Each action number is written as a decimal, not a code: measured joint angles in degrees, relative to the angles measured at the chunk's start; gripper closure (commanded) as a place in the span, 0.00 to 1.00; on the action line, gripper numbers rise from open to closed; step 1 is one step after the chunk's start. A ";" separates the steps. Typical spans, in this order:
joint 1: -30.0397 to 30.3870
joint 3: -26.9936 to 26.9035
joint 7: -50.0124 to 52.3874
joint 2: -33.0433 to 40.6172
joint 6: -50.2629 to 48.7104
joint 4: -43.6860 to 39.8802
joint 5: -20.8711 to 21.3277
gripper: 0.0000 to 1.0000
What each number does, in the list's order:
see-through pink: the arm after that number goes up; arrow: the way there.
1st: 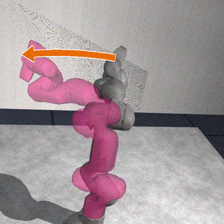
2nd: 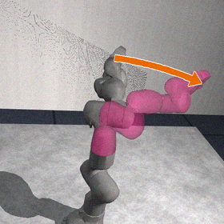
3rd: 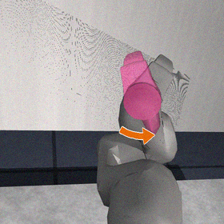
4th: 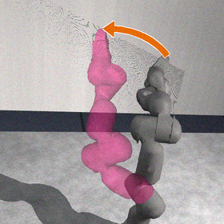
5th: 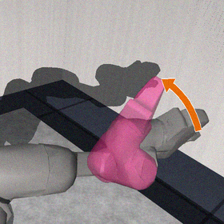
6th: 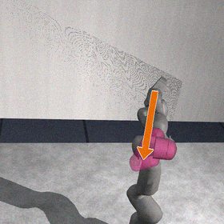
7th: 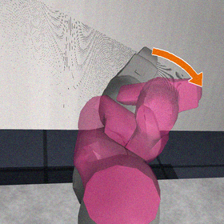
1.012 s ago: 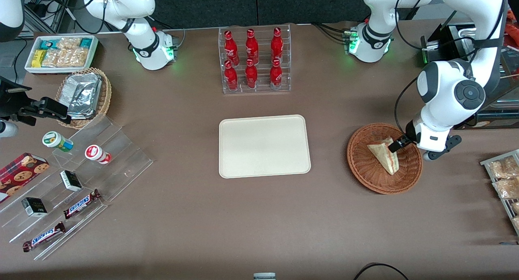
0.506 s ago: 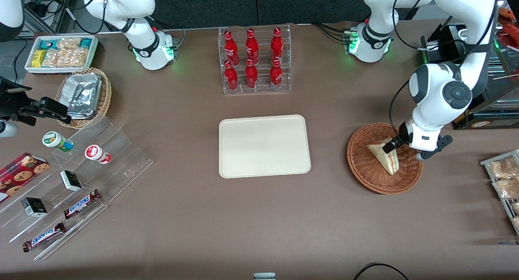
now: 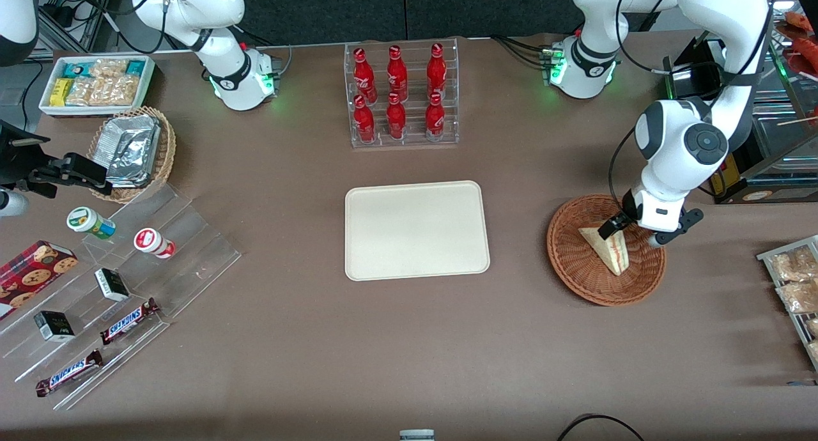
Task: Place sandwich from basket to tray
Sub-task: 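Close the left gripper on the wrapped sandwich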
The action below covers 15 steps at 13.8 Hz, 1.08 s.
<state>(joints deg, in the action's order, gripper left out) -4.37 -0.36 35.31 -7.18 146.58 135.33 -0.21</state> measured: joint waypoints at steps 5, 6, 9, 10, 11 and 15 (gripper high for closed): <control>0.00 0.00 0.01 -0.28 4.16 1.94 0.00 0.00; 0.00 0.00 0.01 -0.43 5.15 2.57 0.00 0.00; -0.03 0.00 0.01 -0.74 5.82 3.02 0.00 0.00; -0.12 0.01 0.01 -0.82 5.86 3.02 0.00 0.00; -0.37 0.01 0.01 -0.89 5.97 3.02 0.00 0.00; -0.99 0.01 0.05 -1.24 6.58 3.02 0.00 0.03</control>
<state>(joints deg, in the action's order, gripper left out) -5.36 -0.35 35.36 -8.42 153.15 138.35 -0.21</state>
